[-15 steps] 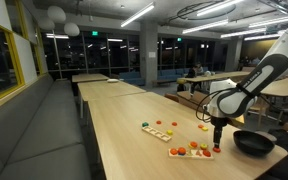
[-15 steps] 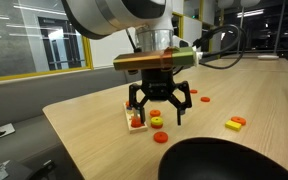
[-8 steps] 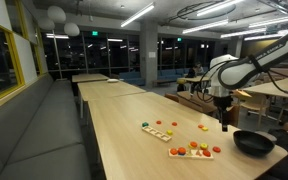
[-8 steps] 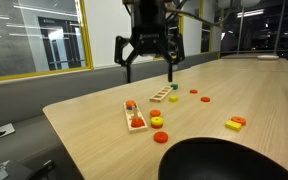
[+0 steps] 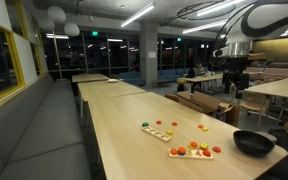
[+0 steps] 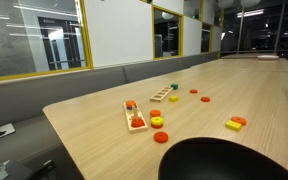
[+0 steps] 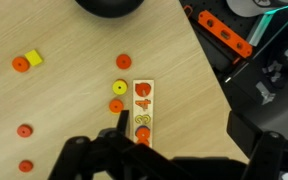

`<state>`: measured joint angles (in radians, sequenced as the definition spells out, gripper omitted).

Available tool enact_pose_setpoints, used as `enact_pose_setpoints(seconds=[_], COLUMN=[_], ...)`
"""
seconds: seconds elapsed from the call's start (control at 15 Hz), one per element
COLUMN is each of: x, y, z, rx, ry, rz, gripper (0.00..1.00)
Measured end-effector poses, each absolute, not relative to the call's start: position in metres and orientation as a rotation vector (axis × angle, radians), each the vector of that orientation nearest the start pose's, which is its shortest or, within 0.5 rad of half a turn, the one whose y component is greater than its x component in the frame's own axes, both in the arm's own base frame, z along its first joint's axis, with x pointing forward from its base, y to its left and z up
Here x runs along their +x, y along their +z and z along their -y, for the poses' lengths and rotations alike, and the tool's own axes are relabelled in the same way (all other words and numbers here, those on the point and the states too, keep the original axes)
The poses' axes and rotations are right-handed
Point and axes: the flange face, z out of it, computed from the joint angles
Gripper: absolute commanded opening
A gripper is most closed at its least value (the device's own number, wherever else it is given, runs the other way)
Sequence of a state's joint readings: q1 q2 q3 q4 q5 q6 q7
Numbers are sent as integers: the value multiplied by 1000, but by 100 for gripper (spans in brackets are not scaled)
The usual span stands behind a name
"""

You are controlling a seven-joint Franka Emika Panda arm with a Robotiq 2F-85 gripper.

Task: Pick up the orange token from the holder and put it on the table.

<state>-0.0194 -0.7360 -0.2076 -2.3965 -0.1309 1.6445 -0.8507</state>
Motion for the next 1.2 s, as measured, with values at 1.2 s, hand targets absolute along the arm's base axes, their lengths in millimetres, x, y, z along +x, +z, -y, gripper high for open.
enact_pose_setpoints(seconds=[1.2], x=[238], y=[610], z=[88], rx=[-2915], ry=[15], rz=[1084], gripper=[100])
